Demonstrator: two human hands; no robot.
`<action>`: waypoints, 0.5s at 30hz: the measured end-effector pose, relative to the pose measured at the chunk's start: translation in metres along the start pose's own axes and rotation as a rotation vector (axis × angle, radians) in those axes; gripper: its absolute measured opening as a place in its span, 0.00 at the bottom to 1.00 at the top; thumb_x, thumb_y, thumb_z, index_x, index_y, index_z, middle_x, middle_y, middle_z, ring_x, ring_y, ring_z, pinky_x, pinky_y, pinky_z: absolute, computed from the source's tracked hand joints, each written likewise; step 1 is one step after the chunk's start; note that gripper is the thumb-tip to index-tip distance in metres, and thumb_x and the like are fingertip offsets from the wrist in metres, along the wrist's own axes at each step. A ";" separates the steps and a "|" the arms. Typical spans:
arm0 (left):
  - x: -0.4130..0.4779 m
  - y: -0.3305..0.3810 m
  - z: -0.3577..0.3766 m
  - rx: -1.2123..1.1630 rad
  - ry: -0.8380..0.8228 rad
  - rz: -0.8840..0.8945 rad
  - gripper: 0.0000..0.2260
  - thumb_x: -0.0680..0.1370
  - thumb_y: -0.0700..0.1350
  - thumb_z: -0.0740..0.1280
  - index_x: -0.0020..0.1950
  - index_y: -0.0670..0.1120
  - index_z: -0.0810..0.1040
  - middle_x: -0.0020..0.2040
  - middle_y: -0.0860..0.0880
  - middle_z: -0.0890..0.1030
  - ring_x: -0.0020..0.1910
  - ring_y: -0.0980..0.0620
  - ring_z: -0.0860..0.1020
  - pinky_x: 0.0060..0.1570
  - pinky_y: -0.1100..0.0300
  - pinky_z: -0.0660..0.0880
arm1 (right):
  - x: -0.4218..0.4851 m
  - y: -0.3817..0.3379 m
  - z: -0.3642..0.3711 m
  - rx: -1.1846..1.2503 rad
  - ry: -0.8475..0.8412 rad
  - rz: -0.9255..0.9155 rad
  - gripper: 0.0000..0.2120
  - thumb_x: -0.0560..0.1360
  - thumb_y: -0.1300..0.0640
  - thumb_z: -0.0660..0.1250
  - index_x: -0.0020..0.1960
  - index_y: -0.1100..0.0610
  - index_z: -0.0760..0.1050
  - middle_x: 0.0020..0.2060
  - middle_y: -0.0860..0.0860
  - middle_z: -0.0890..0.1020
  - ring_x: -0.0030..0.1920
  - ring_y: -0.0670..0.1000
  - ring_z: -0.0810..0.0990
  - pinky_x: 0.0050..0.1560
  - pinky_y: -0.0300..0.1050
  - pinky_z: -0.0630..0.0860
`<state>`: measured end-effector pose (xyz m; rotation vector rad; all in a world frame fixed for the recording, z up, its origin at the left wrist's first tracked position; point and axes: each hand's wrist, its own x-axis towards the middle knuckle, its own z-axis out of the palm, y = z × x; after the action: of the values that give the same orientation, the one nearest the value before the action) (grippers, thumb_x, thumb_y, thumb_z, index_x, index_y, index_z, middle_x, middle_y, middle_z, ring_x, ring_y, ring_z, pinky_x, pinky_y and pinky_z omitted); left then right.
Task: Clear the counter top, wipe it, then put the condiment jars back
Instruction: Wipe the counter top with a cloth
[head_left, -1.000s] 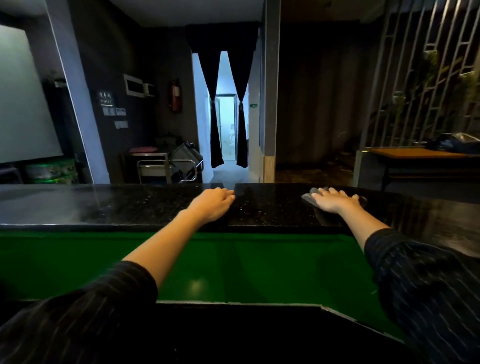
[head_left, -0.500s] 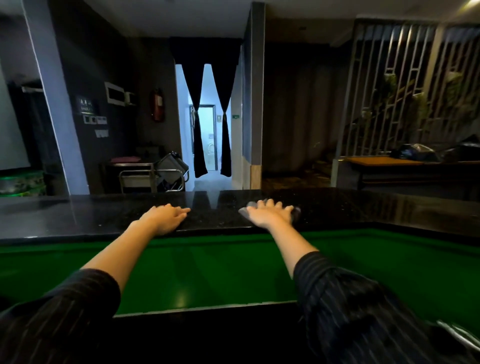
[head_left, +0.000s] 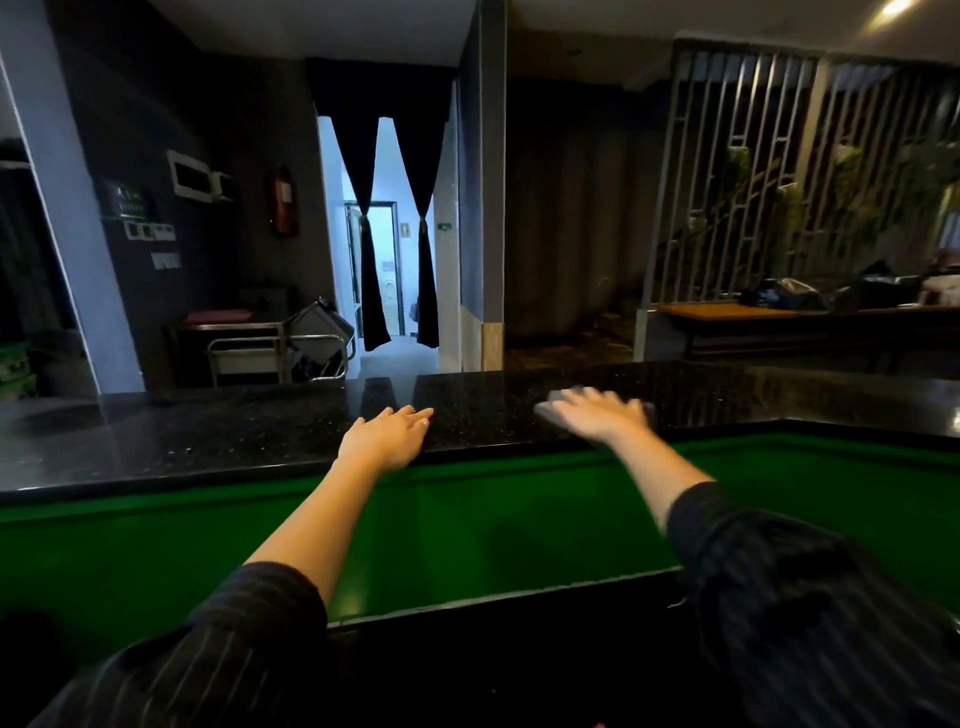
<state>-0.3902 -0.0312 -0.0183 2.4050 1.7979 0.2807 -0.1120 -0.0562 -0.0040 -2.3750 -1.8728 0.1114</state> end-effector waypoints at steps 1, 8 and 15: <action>0.001 -0.001 0.001 -0.004 0.001 -0.003 0.21 0.83 0.53 0.43 0.77 0.58 0.54 0.78 0.52 0.54 0.78 0.48 0.52 0.73 0.41 0.49 | 0.007 0.034 -0.003 -0.007 0.006 0.060 0.32 0.78 0.33 0.42 0.78 0.44 0.52 0.78 0.48 0.53 0.77 0.58 0.52 0.73 0.65 0.48; 0.006 0.005 0.008 0.028 0.052 -0.020 0.21 0.83 0.52 0.44 0.77 0.58 0.54 0.78 0.53 0.55 0.77 0.48 0.53 0.73 0.41 0.49 | 0.048 0.095 -0.013 0.002 -0.071 0.298 0.34 0.79 0.34 0.39 0.79 0.50 0.45 0.79 0.52 0.46 0.78 0.60 0.46 0.74 0.65 0.43; 0.008 0.006 0.007 0.051 0.056 -0.037 0.21 0.83 0.53 0.44 0.78 0.58 0.52 0.78 0.54 0.54 0.77 0.50 0.52 0.74 0.43 0.51 | 0.057 -0.045 0.003 -0.026 -0.061 -0.067 0.41 0.73 0.26 0.43 0.79 0.49 0.51 0.78 0.54 0.52 0.77 0.62 0.50 0.69 0.73 0.44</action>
<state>-0.3810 -0.0251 -0.0237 2.4176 1.8935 0.3047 -0.1423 0.0098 -0.0001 -2.3478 -1.9911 0.1568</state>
